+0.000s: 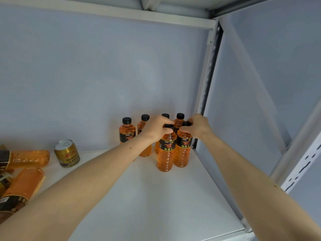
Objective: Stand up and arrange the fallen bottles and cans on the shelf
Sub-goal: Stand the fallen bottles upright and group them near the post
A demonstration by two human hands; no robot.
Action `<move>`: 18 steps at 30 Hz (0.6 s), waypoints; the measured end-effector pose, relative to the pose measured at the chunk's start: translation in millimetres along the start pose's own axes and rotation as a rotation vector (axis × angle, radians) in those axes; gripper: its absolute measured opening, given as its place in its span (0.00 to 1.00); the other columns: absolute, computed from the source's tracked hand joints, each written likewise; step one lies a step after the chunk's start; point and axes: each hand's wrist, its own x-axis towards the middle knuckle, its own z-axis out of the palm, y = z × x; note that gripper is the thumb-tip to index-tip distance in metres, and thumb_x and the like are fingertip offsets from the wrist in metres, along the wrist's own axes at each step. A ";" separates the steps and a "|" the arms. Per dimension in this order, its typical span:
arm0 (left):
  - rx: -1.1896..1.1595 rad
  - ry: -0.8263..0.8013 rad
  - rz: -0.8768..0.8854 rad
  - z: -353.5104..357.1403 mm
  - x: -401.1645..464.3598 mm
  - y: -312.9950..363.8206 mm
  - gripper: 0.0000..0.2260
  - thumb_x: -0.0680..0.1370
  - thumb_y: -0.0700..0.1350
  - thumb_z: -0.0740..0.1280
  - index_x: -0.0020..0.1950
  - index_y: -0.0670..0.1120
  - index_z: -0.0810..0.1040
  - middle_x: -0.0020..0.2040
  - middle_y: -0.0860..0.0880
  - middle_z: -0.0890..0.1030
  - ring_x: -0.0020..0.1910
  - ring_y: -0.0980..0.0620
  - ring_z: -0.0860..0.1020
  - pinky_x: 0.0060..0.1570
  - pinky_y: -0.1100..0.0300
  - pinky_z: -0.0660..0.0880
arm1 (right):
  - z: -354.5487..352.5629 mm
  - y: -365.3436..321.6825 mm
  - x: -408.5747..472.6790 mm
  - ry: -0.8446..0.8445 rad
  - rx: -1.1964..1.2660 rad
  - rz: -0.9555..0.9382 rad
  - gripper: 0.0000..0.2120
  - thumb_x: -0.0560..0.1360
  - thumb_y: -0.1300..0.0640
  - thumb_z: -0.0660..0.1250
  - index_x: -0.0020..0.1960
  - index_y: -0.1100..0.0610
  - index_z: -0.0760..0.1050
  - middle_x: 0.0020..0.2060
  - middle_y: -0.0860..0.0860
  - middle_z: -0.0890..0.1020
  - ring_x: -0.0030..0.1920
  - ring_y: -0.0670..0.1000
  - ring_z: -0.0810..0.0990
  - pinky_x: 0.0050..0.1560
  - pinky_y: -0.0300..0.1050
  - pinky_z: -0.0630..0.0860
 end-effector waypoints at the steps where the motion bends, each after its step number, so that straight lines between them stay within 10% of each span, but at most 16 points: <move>1: 0.005 0.006 -0.008 1.3 0.7 1.1 0.17 0.76 0.42 0.69 0.65 0.48 0.76 0.65 0.48 0.77 0.63 0.49 0.75 0.61 0.54 0.72 | 0.9 -0.3 1.5 0.001 0.008 0.004 0.16 0.72 0.51 0.73 0.52 0.61 0.80 0.40 0.53 0.79 0.35 0.47 0.75 0.30 0.36 0.68; 18: 0.059 0.001 0.016 5.2 -5.9 -3.9 0.19 0.80 0.41 0.62 0.71 0.46 0.69 0.67 0.45 0.75 0.66 0.46 0.73 0.63 0.54 0.71 | -0.1 3.7 4.6 -0.043 -0.068 0.001 0.20 0.73 0.48 0.71 0.59 0.60 0.77 0.47 0.53 0.80 0.42 0.49 0.76 0.36 0.38 0.70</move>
